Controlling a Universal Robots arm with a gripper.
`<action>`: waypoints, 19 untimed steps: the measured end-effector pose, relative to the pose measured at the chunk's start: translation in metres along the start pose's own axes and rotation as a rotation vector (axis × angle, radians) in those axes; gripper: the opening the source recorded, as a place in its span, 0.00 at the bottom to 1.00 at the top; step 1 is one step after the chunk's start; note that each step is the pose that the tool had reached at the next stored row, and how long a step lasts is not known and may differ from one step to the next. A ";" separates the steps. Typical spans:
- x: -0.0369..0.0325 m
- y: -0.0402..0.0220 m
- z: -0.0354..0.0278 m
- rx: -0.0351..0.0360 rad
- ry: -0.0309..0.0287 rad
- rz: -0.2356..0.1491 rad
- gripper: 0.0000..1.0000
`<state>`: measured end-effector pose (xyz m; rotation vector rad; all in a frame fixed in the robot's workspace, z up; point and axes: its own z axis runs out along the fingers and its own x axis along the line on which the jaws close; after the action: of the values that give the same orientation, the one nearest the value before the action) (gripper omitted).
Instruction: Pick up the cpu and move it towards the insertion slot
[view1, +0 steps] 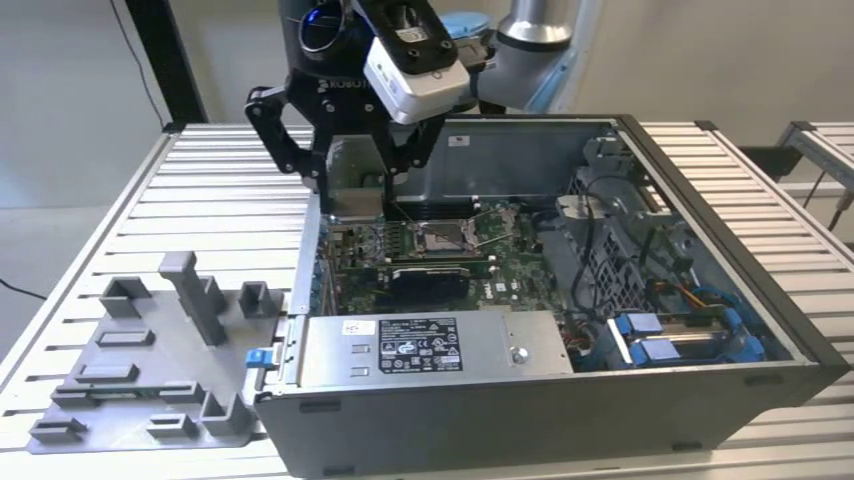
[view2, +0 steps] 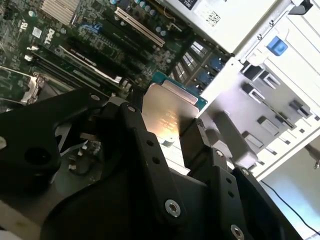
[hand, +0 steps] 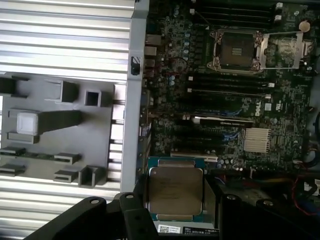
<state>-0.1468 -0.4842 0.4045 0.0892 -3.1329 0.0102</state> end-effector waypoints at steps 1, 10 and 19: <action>-0.0027 -0.0001 -0.0001 0.0001 0.0000 0.000 0.00; -0.0256 -0.0015 -0.0002 0.0000 0.0000 0.000 0.00; -0.0452 -0.0026 -0.0004 -0.0001 0.0000 0.000 0.00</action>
<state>-0.1016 -0.4842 0.4046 0.0893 -3.1329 0.0101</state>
